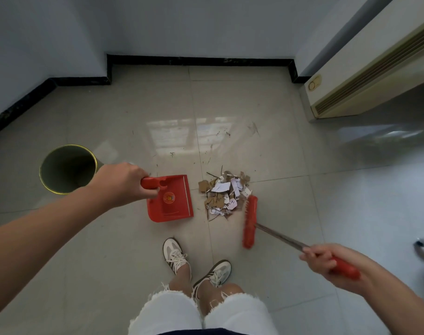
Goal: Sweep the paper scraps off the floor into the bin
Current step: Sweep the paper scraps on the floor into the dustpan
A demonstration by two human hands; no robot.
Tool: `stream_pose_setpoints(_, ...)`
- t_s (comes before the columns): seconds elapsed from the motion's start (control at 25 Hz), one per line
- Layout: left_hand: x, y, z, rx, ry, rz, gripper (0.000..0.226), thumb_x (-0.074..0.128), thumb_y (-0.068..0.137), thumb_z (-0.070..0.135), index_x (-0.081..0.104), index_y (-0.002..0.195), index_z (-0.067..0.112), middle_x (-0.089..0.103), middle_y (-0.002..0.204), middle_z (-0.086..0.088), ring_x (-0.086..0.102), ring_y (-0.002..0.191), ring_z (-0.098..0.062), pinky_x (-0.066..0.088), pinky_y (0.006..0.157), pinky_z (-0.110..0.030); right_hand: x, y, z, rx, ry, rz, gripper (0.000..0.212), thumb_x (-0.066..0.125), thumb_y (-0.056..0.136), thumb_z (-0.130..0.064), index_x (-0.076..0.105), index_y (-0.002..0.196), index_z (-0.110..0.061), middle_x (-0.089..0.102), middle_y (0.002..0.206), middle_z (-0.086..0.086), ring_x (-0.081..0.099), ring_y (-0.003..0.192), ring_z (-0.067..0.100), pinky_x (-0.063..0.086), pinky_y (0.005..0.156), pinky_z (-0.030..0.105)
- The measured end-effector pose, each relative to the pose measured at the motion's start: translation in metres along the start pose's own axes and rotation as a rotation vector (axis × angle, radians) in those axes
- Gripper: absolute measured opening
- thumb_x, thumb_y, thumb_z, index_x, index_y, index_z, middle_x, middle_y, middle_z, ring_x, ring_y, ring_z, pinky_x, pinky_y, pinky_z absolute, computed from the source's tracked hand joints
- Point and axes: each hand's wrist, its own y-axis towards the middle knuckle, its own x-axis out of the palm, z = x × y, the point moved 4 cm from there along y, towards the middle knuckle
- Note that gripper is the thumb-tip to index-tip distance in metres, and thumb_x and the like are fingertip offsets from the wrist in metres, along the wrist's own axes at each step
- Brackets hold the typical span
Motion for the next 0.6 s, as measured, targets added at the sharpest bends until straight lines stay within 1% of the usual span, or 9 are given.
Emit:
stream_pose_setpoints(0.08,0.001,0.004,0.004,-0.009,-0.001,-0.004,0.05,0.052,0.075,0.07,0.064,0.066,0.022,0.059,0.058,0.004,0.056,0.057,-0.012,0.038,0.047,-0.026,-0.006,-0.014,0.002,-0.143,-0.234,0.154,0.014,0.055,0.086,0.005,0.047,0.09,-0.005,0.04,0.057,0.006,0.036,0.034,0.007,0.026,0.025,0.015)
stream_pose_setpoints(0.16,0.007,0.006,0.011,0.0,0.014,-0.005,0.051,0.052,0.075,0.071,0.063,0.066,0.022,0.059,0.059,0.004,0.055,0.058,-0.014,0.035,0.047,-0.025,-0.006,-0.007,0.0,-0.24,-0.425,0.258,0.006,0.051,0.09,0.003,0.049,0.092,-0.003,0.039,0.055,0.007,0.034,0.034,0.009,0.025,0.028,0.015)
stream_pose_setpoints(0.24,0.015,0.006,0.017,0.032,0.032,0.0,0.052,0.051,0.074,0.072,0.061,0.064,0.022,0.058,0.058,0.004,0.05,0.055,-0.013,0.03,0.046,-0.025,0.001,0.01,-0.004,-0.302,-0.548,0.345,0.008,0.048,0.092,0.002,0.053,0.097,-0.001,0.039,0.053,0.008,0.035,0.033,0.012,0.027,0.031,0.015)
stream_pose_setpoints(0.32,0.019,0.005,0.018,0.053,0.046,0.018,0.053,0.049,0.074,0.072,0.058,0.06,0.022,0.059,0.057,0.003,0.046,0.051,-0.01,0.028,0.045,-0.025,0.014,0.039,-0.009,-0.365,-0.614,0.409,0.009,0.045,0.092,0.0,0.053,0.096,-0.002,0.04,0.053,0.009,0.036,0.036,0.017,0.029,0.033,0.016)
stream_pose_setpoints(0.4,0.021,0.005,0.016,0.05,0.029,0.019,0.052,0.049,0.073,0.071,0.052,0.056,0.022,0.058,0.057,0.003,0.044,0.05,-0.007,0.028,0.044,-0.024,0.028,0.073,-0.016,-0.385,-0.649,0.453,0.011,0.04,0.092,-0.001,0.049,0.094,-0.006,0.041,0.055,0.01,0.036,0.041,0.017,0.031,0.035,0.017)
stream_pose_setpoints(0.52,0.026,0.003,0.015,0.031,0.019,0.001,0.051,0.051,0.075,0.067,0.049,0.053,0.022,0.055,0.055,0.004,0.05,0.05,-0.009,0.028,0.044,-0.024,0.048,0.115,-0.031,-0.358,-0.647,0.501,0.013,0.032,0.09,-0.003,0.044,0.089,-0.01,0.039,0.058,0.01,0.035,0.041,0.015,0.028,0.043,0.017)
stream_pose_setpoints(0.6,0.032,0.0,0.014,0.007,0.011,0.001,0.049,0.052,0.075,0.066,0.053,0.056,0.021,0.05,0.051,0.004,0.047,0.048,-0.009,0.028,0.044,-0.025,0.065,0.132,-0.037,-0.311,-0.63,0.49,0.014,0.034,0.089,-0.005,0.043,0.08,-0.01,0.039,0.053,0.007,0.034,0.039,0.014,0.026,0.046,0.017)
